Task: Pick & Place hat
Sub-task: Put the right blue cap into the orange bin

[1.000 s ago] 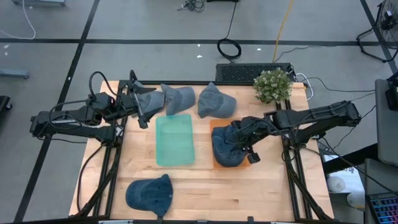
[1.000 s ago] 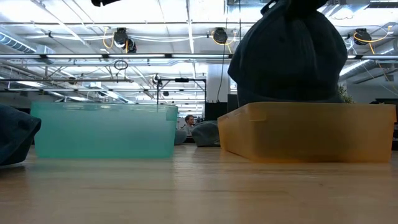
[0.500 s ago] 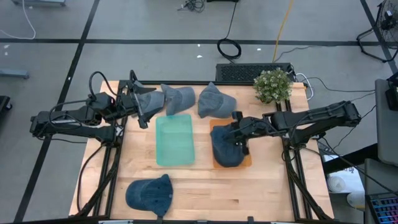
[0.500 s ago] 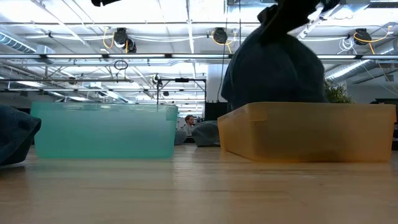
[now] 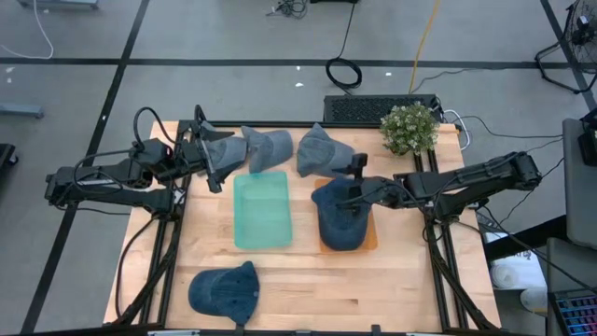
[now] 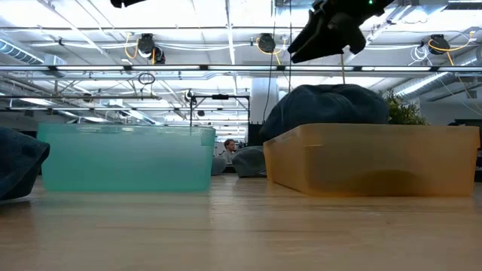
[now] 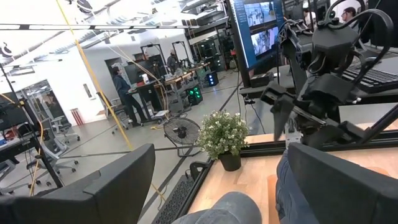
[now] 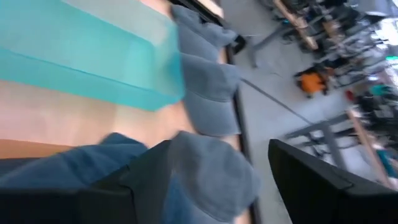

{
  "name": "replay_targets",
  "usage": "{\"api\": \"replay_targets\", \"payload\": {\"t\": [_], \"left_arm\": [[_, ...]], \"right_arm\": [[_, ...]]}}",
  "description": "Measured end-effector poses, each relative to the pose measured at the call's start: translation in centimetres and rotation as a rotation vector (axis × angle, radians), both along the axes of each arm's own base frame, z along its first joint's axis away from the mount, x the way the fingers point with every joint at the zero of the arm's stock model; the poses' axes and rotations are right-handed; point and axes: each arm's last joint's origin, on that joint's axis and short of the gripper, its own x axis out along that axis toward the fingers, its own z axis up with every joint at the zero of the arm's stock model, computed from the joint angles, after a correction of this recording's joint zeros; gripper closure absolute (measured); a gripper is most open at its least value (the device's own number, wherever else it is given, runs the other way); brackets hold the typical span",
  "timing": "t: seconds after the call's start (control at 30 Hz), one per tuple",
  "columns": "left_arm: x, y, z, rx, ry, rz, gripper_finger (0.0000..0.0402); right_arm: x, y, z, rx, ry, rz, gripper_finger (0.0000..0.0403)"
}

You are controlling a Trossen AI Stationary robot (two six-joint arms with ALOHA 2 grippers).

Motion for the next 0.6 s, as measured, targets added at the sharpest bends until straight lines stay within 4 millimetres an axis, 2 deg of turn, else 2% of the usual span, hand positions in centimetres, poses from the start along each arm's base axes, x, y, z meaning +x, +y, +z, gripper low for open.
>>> {"api": "replay_targets", "payload": {"t": [0.17, 0.33, 0.47, 0.6], "left_arm": [[0.0, 0.0, 0.0, 0.0, 0.0, 0.0, 0.0025], [0.0, 0.0, 0.0, 0.0, 0.0, -0.001, 0.0025], [0.0, 0.0, 0.0, 0.0, 0.0, -0.001, 0.0025], [0.0, 0.0, 0.0, 0.0, 0.0, -0.001, 0.0025]], "right_arm": [[-0.1, 0.3, 0.3, 0.018, -0.046, -0.042, 0.015], [-0.8, 2.5, 1.0, 0.225, -0.092, 0.178, 0.0187], [-1.5, 3.5, 1.0, 0.395, -0.072, 0.256, 0.0259], [-2.4, 3.2, -0.6, 0.469, 0.087, 0.163, 0.0366]]}}
